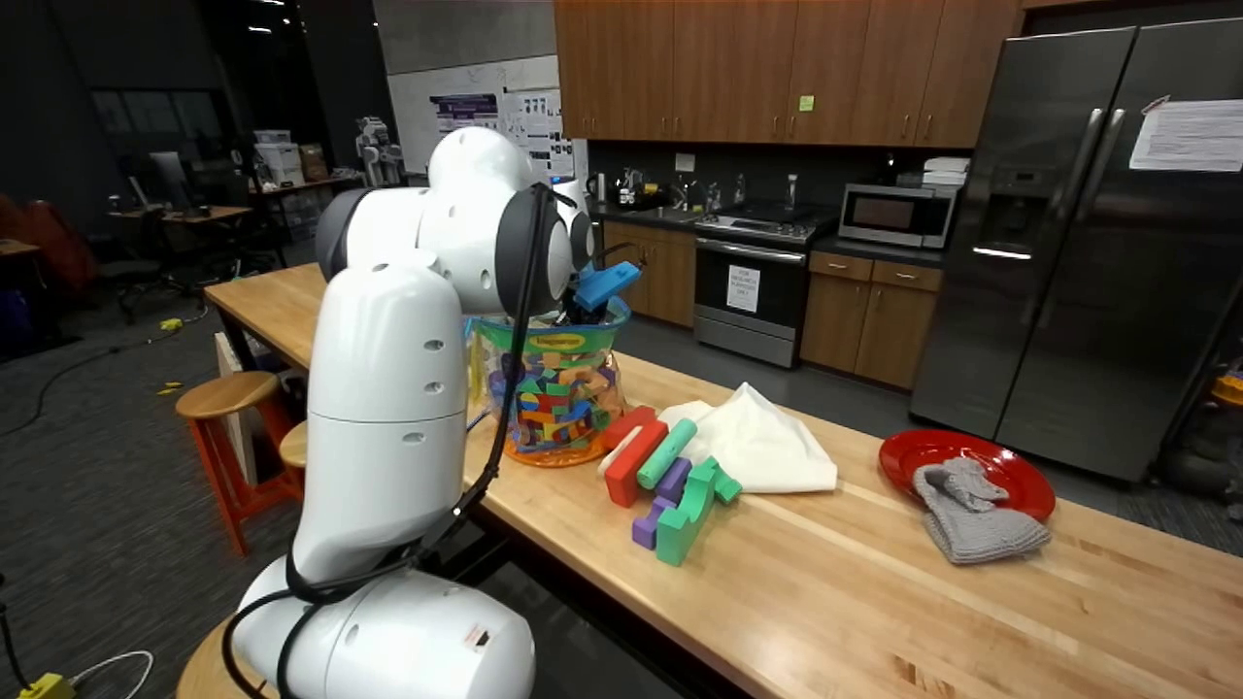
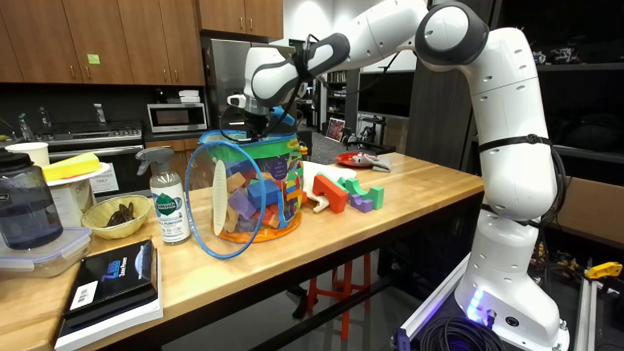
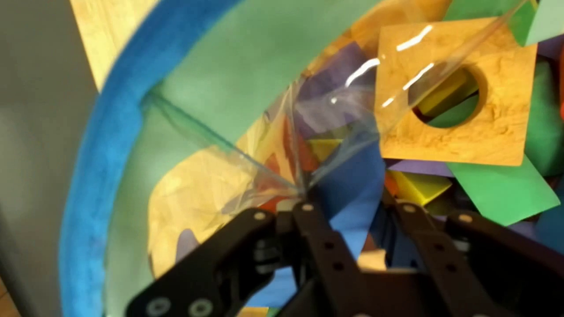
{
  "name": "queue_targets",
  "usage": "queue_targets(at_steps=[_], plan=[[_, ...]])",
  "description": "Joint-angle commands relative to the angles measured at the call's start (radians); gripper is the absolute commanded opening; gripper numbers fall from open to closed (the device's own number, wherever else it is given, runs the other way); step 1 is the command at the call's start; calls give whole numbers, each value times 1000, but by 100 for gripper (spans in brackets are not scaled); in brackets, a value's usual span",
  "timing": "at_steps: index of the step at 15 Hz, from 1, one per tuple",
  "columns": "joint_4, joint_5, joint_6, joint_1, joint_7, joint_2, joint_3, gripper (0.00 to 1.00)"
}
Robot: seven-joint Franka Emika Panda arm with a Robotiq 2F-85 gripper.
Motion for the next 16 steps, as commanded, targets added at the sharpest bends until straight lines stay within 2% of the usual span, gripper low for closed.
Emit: queue_targets(at_steps=[1,10,13,16], plan=[[47,53,-15,-38,-77,-44,3,7],[199,212,-16,-89,-215,-82,1,7],[227,275,-2,-93,-244,-94,0,7],[224,334,18,-126,-304,-111,0,7]])
